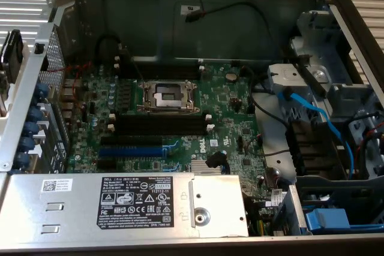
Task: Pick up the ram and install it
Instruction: 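Reach for the ram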
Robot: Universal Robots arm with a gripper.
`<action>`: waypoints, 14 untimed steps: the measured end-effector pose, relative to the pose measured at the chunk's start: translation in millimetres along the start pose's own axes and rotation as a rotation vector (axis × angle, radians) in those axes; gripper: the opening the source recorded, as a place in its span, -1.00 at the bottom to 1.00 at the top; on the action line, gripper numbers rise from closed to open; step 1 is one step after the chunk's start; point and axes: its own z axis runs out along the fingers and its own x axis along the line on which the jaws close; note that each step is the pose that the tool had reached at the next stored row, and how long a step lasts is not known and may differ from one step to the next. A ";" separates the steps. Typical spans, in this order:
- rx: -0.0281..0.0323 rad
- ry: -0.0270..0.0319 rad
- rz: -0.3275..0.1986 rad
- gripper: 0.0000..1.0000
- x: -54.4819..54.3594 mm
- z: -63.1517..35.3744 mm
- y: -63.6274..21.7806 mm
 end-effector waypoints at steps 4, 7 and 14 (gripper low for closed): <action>-0.0004 -0.0008 -0.001 -0.80 1.2 2.5 10.3; -0.0018 -0.0017 -0.003 -0.80 7.7 2.6 12.4; -0.0018 -0.0016 -0.003 -0.80 9.0 2.5 12.3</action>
